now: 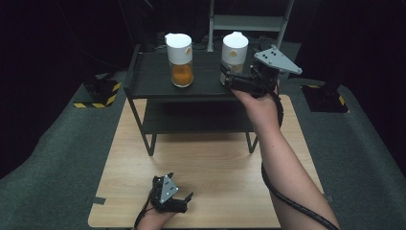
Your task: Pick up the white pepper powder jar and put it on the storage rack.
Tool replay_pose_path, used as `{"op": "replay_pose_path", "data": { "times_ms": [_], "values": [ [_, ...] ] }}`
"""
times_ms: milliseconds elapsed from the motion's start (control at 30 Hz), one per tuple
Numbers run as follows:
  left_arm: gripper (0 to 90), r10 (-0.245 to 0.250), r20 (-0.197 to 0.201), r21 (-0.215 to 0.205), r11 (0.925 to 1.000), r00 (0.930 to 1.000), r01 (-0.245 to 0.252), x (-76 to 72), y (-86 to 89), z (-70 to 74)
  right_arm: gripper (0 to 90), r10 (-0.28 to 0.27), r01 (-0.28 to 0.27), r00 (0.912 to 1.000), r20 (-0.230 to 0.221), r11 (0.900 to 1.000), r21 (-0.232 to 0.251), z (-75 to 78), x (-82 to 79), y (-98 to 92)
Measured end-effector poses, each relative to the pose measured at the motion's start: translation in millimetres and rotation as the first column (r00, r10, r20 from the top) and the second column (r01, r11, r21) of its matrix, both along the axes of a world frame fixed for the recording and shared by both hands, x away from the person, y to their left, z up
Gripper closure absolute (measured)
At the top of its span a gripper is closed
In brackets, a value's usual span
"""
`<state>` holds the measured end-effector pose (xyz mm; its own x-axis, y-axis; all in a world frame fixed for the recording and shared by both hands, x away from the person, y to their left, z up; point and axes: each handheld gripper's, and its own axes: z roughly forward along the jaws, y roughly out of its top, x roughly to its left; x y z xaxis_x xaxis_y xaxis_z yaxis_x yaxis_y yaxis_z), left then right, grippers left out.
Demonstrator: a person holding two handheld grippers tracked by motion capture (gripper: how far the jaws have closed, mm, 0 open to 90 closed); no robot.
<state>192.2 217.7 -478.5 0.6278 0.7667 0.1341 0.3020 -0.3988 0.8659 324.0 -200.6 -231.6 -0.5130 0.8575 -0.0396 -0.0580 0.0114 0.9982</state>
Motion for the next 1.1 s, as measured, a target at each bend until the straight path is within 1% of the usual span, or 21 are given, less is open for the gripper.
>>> {"op": "replay_pose_path", "data": {
  "times_ms": [33,267,567,800,900,1100],
  "values": [
    [1.3,0.000,0.000,0.001,1.0000,1.0000,0.000,0.0,-0.1,0.1,0.0,0.002,-0.002,1.0000,0.008,1.000,-0.001,-1.9,-2.5,-2.5],
    [1.3,0.005,-0.001,-0.001,1.0000,1.0000,-0.005,0.2,-0.2,0.0,0.1,0.016,-0.016,0.9997,0.019,1.000,-0.012,-9.7,-12.1,-9.9],
    [1.3,0.008,-0.002,0.005,1.0000,1.0000,-0.008,-0.1,-1.5,0.5,0.0,0.035,-0.035,0.9991,0.024,0.999,-0.020,-22.3,-27.0,-22.4],
    [1.3,0.012,0.000,0.009,0.9999,0.9999,-0.012,-0.7,-3.1,0.4,0.0,0.036,-0.035,0.9987,0.036,0.999,-0.034,-31.3,-37.6,-30.2],
    [1.3,0.014,0.001,0.014,0.9998,0.9999,-0.014,-1.1,-4.2,0.6,0.0,0.038,-0.036,0.9984,0.042,0.998,-0.048,-37.4,-43.7,-35.4],
    [1.3,0.010,0.004,0.022,0.9997,0.9999,-0.010,-1.2,-4.8,0.8,0.0,0.041,-0.039,0.9983,0.041,0.997,-0.065,-46.6,-52.4,-42.3]
  ]
}}
